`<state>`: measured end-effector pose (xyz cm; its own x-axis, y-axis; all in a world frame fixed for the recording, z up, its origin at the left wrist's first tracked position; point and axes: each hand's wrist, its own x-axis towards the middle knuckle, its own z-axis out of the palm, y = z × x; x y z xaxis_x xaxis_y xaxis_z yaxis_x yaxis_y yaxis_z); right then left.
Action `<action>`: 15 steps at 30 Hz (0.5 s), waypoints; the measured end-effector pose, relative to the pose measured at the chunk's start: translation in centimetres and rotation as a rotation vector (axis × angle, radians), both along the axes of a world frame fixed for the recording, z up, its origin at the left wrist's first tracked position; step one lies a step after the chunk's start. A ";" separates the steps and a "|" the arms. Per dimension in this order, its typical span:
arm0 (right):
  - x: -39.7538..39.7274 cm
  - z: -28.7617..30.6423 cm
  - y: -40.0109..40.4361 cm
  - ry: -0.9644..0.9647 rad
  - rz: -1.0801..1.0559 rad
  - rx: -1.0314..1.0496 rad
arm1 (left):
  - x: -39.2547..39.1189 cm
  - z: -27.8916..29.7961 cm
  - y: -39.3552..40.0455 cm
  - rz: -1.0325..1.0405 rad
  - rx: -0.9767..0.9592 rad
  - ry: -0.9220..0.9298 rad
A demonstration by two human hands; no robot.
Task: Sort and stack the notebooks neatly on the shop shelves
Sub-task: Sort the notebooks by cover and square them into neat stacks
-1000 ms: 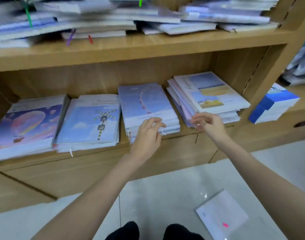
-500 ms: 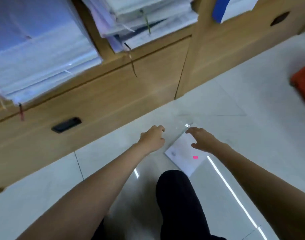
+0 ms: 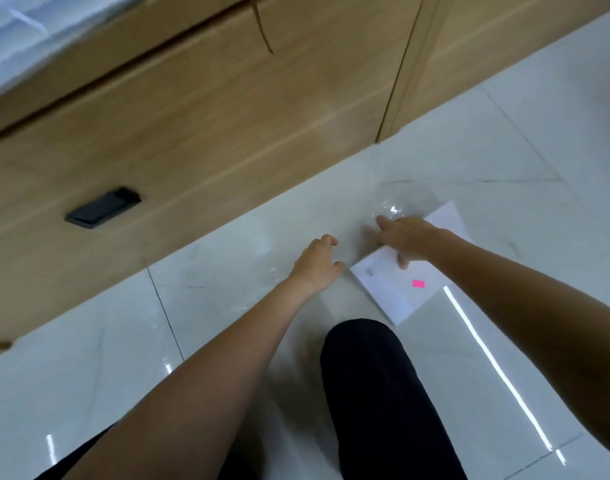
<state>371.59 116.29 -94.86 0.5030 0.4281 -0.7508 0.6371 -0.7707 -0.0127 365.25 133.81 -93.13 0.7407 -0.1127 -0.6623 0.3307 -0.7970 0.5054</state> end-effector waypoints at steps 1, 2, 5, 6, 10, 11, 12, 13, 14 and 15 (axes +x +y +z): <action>0.1 0.9 0.1 0.016 -0.048 0.044 | 0.2 0.8 0.0 -0.027 -0.009 -0.013; 0.2 2.1 0.3 -0.002 -0.086 0.111 | 0.4 1.8 0.1 -0.033 -0.008 -0.032; 0.8 8.5 1.2 -0.126 -0.191 0.329 | 1.0 6.1 1.0 0.067 -0.006 -0.118; 0.8 11.0 1.5 -0.143 -0.254 0.416 | 1.2 7.9 1.6 0.116 -0.025 -0.163; -0.1 22.1 2.8 -0.126 -0.442 0.724 | 1.0 17.5 5.3 0.106 -0.059 -0.388; -0.4 24.8 3.3 -0.115 -0.463 0.781 | 0.7 20.4 6.4 0.031 0.006 -0.421; -0.9 27.7 4.1 -0.125 -0.471 0.824 | 0.0 23.2 7.5 -0.040 0.058 -0.456; -1.4 30.4 4.9 -0.144 -0.466 0.868 | -0.9 25.8 8.7 -0.088 0.071 -0.500; -2.0 32.9 5.7 -0.166 -0.448 0.924 | -1.9 28.4 9.9 -0.108 0.054 -0.554; -2.6 35.3 6.5 -0.184 -0.425 0.984 | -2.9 30.8 11.2 -0.110 0.033 -0.630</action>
